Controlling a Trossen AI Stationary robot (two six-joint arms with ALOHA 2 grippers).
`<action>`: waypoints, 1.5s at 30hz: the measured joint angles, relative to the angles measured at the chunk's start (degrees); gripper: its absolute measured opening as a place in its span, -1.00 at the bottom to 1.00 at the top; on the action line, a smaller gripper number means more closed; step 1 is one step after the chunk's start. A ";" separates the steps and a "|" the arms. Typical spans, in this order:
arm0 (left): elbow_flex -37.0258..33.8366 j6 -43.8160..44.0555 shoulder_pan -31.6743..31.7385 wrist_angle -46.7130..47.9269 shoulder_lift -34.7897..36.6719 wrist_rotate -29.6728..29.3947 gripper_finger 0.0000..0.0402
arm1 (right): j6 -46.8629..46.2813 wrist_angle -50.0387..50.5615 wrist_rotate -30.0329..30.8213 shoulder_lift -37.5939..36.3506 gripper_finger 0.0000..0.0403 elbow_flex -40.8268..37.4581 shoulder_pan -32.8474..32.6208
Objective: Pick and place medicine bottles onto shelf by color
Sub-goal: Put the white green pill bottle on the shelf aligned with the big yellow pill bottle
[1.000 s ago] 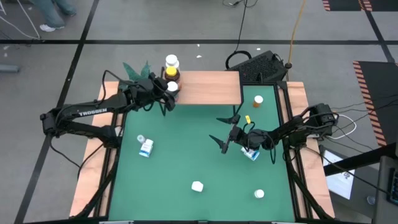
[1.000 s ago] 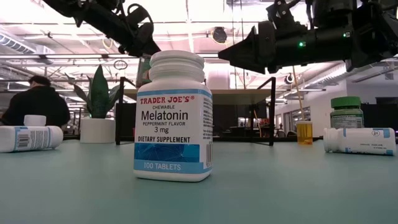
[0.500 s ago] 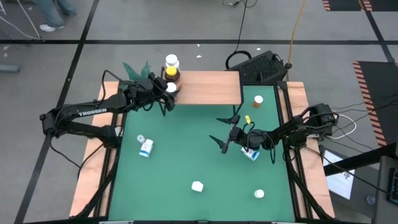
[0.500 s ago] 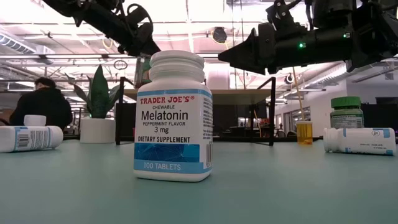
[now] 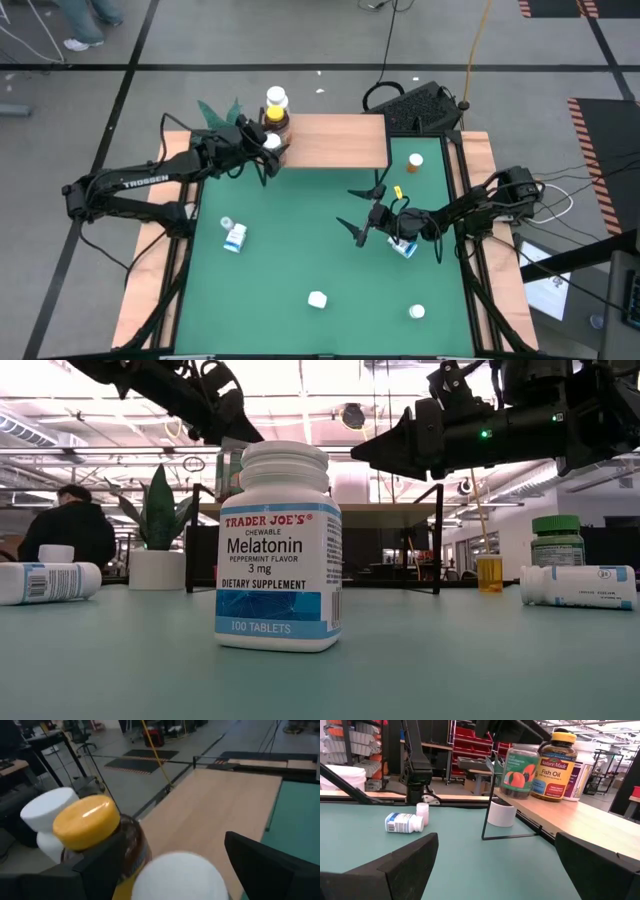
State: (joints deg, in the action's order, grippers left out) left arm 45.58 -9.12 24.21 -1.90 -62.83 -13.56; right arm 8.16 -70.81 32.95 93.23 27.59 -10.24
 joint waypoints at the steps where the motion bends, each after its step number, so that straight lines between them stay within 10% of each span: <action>1: -0.04 -0.09 -0.02 -0.07 0.64 0.00 0.70 | 0.00 0.02 0.00 0.00 0.96 0.00 0.00; 10: -0.01 -0.70 -2.50 1.50 9.33 -0.04 0.68 | -0.17 0.90 0.00 0.00 0.96 0.00 0.00; 22: -0.09 11.87 -11.19 31.84 17.17 -12.09 0.41 | -1.70 1.40 -0.02 0.00 0.96 0.00 0.00; 45: -6.40 7.88 -6.74 13.71 4.01 -11.96 0.17 | -1.51 1.22 -0.02 0.00 0.96 0.00 0.00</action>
State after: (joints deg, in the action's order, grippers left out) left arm 39.18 -1.24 17.47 11.81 -58.82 -25.52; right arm 6.66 -69.58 32.93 93.23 27.59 -10.24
